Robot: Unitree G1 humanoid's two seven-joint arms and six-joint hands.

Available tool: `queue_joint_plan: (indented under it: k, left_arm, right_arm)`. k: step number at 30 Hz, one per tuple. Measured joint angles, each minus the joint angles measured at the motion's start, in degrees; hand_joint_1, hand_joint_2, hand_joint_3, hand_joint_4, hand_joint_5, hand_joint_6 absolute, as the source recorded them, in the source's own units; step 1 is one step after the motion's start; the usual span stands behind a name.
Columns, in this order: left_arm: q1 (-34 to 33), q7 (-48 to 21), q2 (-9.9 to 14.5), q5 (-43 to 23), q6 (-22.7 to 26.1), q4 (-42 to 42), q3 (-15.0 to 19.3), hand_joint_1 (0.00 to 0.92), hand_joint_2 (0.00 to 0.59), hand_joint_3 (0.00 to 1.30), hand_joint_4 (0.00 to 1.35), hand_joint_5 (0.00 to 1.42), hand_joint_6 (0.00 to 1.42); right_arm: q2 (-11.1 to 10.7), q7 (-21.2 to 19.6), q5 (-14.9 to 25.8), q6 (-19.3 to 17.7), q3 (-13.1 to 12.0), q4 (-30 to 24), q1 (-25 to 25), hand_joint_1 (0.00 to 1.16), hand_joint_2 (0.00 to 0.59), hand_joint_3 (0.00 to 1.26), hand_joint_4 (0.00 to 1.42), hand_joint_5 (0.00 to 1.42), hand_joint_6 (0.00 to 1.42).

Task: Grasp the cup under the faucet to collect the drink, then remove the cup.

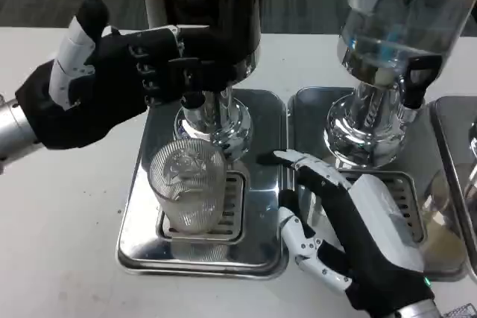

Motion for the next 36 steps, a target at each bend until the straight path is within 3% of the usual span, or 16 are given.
queue_joint_plan:
  k: [22,36]
  left_arm:
    - [4.02,1.36,-0.49,0.69,-8.04,-5.15,-1.18,0.0,0.046,0.27,0.16,0.15,0.12]
    - [6.84,3.54,0.23,2.95,-16.67,-8.22,-2.14,0.0,0.041,0.25,0.14,0.12,0.11]
  right_arm:
    - [-0.1,0.02,1.01,0.58,-0.31,-0.05,0.22,0.36,0.586,0.3,0.21,0.17,0.29]
    - [-0.25,0.48,2.17,0.82,-0.7,-0.29,0.26,0.36,0.586,0.3,0.2,0.17,0.29]
